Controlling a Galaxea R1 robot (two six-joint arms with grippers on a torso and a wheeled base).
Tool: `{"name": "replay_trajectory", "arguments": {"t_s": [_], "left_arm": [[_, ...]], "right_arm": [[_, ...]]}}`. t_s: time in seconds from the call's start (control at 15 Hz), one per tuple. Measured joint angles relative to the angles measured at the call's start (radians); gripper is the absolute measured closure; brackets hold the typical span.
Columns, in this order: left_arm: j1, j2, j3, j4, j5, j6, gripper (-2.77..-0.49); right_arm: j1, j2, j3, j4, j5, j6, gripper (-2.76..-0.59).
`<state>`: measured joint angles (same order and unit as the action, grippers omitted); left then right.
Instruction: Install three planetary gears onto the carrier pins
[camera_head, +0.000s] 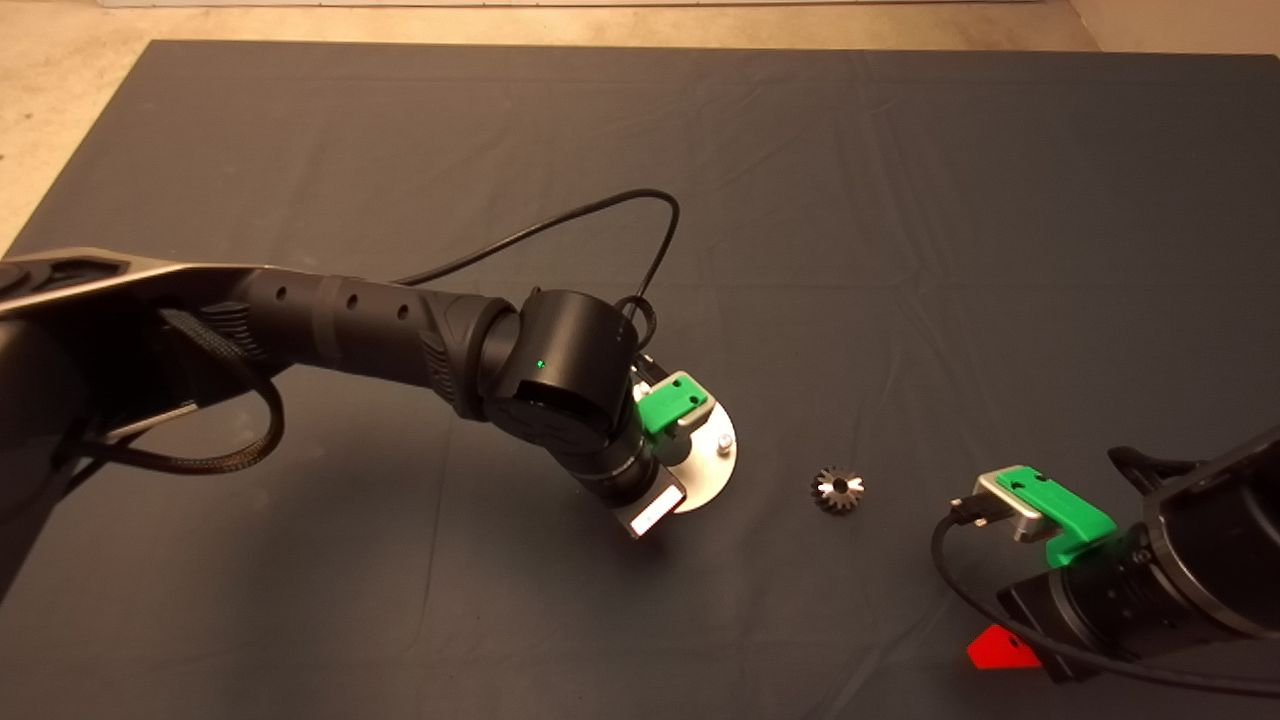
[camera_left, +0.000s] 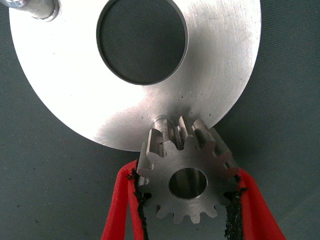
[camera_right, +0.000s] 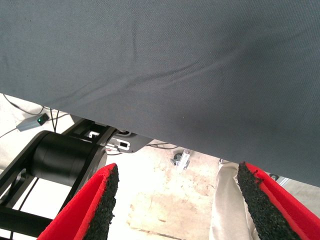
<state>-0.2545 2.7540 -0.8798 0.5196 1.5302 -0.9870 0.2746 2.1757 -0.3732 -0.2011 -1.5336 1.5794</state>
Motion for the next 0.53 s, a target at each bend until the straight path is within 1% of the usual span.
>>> {"name": "replay_trajectory", "arguments": {"t_s": [0.4, 0.53], "left_arm": [[0.0, 0.001, -0.004, 0.0, 0.0, 0.007, -0.59], [-0.001, 0.005, -0.01, 0.001, 0.0, 0.017, -0.59]], "right_arm": [[0.0, 0.0, 0.0, 0.0, 0.0, 0.0, -1.75], [0.0, 0.0, 0.0, 0.0, 0.0, 0.0, -1.75]]}}
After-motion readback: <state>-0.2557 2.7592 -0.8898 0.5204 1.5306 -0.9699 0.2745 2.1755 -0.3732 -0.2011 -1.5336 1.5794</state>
